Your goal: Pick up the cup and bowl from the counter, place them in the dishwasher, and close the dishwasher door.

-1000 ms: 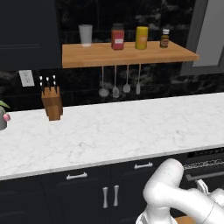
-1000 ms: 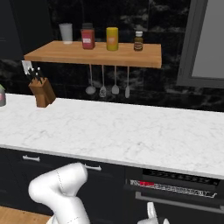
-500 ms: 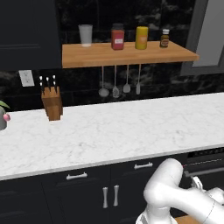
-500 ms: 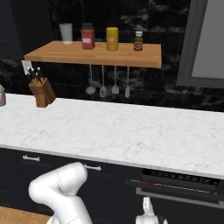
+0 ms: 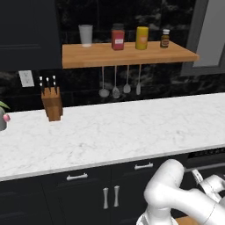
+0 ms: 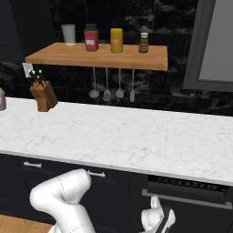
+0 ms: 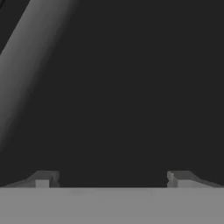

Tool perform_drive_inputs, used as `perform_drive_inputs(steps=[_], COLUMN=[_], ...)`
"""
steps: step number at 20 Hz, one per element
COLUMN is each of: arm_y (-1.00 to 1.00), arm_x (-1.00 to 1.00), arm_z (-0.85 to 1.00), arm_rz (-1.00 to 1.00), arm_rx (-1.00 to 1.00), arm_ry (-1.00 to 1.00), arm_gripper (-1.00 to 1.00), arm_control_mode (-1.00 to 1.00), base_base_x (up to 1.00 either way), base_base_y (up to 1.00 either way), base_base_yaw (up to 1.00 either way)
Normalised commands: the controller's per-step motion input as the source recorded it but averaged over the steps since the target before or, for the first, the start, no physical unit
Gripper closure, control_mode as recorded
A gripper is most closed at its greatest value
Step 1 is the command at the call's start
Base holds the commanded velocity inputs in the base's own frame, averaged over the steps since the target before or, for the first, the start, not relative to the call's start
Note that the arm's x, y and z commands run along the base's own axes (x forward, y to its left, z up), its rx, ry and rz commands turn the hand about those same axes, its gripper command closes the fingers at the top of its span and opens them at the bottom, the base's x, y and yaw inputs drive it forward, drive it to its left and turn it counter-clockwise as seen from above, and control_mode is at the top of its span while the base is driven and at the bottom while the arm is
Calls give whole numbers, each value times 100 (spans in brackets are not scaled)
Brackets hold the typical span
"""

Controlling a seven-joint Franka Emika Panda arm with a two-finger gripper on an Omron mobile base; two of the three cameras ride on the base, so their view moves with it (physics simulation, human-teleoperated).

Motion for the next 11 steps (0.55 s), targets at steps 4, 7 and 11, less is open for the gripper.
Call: perform_drive_inputs(steps=[4, 7, 11], arm_y=[37, 23, -1], arm_x=[100, 73, -8], arm_z=[-41, -25, -4], arm_rz=[-20, -11, -1], arm_rx=[-11, -1, 1], arm_ry=[1, 1, 10], arm_gripper=[-100, -100, -100], arm_control_mode=[-100, -100, -100], base_base_x=[0, 0, 0], base_base_y=[0, 0, 0], base_base_yaw=[0, 0, 0])
